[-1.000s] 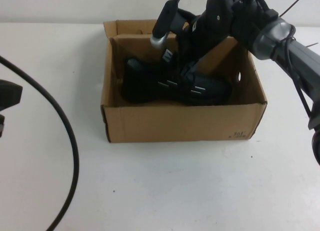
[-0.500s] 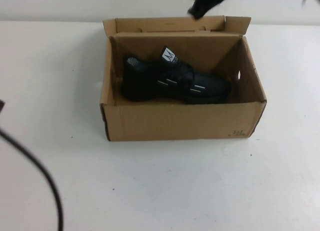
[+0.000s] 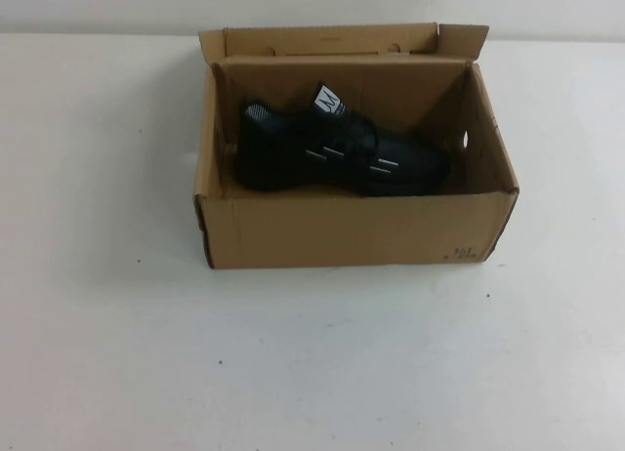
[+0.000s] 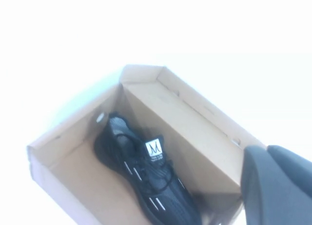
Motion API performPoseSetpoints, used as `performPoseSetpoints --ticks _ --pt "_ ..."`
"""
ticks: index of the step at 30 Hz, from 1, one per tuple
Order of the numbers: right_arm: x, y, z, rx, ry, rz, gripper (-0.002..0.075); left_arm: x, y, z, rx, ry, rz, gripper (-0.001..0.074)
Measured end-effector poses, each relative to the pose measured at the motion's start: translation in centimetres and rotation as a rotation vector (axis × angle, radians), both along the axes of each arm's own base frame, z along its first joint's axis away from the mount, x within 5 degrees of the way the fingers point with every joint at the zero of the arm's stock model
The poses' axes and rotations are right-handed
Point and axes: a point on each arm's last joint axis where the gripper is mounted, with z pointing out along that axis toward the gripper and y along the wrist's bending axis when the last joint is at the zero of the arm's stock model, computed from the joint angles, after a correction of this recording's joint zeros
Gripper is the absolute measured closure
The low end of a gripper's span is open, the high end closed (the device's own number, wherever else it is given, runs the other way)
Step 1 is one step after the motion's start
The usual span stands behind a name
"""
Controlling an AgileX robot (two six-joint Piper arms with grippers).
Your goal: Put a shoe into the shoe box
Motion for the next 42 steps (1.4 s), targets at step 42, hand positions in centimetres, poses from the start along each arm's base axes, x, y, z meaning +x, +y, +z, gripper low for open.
performPoseSetpoints --ticks 42 --pt "-16.2 -9.3 -28.6 0.288 -0.156 -0.210 0.0742 -0.5 -0.6 -4.9 -0.170 0.004 -0.014 0.0736"
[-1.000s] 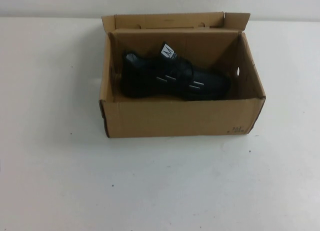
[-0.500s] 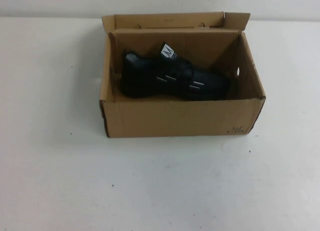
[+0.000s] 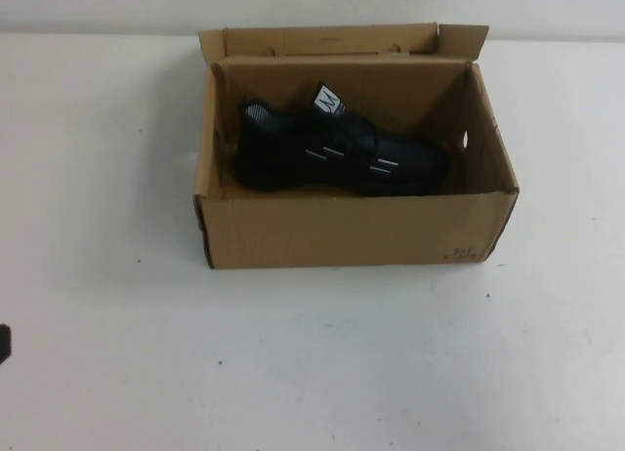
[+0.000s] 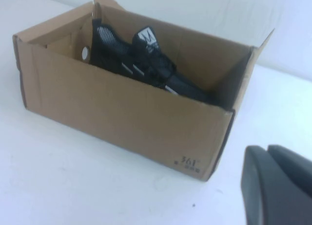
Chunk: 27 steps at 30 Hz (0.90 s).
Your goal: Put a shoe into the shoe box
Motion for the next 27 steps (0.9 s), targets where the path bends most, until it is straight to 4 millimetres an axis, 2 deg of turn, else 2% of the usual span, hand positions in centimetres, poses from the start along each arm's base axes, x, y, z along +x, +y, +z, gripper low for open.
performPoseSetpoints --ticks 27 --pt "0.07 0.03 -0.28 0.001 -0.016 0.001 0.0742 -0.05 -0.02 -0.08 0.004 0.008 -0.004 0.0736"
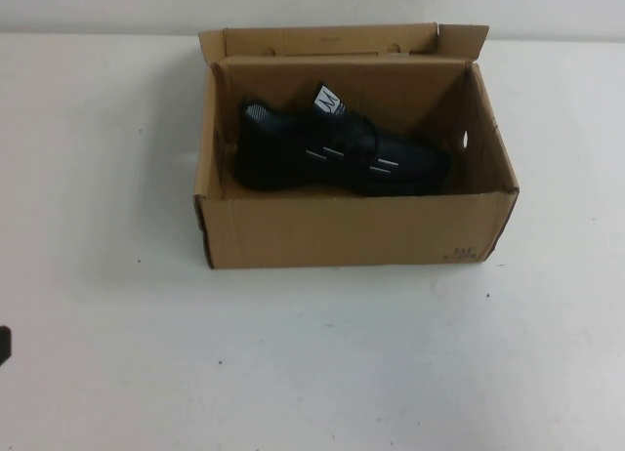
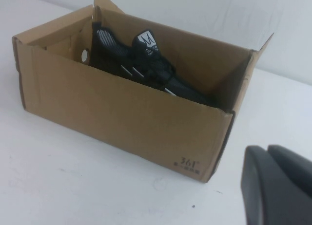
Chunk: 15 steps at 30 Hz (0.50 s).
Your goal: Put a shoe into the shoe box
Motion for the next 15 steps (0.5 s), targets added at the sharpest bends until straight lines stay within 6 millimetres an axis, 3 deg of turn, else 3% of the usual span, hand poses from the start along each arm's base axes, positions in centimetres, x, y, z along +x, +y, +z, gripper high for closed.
performPoseSetpoints --ticks 8,15 --pt "0.0 0.0 0.0 0.000 0.000 0.000 0.0742 0.2 0.7 -0.6 -0.024 -0.132 0.082 0.0736" --pt "0.0 0.0 0.0 0.000 0.000 0.000 0.0742 0.1 2.2 -6.0 0.104 -0.286 0.207 0.0736"
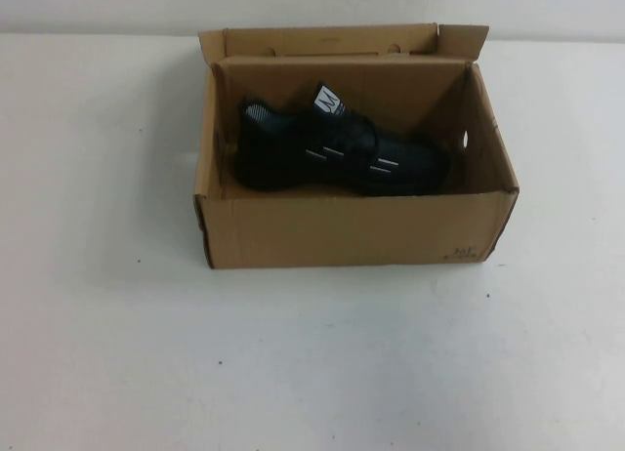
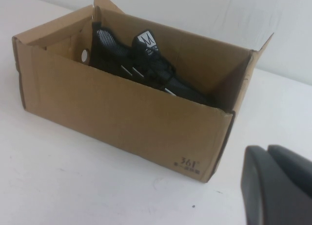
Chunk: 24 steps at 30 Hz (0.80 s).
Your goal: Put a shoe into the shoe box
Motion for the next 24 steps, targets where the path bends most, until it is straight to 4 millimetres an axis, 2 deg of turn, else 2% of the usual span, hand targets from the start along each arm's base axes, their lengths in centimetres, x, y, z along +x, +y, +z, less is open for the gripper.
performPoseSetpoints --ticks 6,9,16,21,24 --pt "0.0 0.0 0.0 0.000 0.000 0.000 0.0742 0.4 0.9 -3.7 -0.112 -0.150 0.105 0.0736" --pt "0.0 0.0 0.0 0.000 0.000 0.000 0.0742 0.7 1.0 -5.7 -0.168 -0.156 0.124 0.0736" --pt "0.0 0.0 0.0 0.000 0.000 0.000 0.0742 1.2 1.1 -9.9 -0.268 0.053 0.178 0.0736" --pt "0.0 0.0 0.0 0.000 0.000 0.000 0.0742 0.9 1.5 -11.5 -0.296 0.229 0.270 0.0736" --pt "0.0 0.0 0.0 0.000 0.000 0.000 0.0742 0.9 1.6 -11.7 -0.286 0.241 0.281 0.0736"
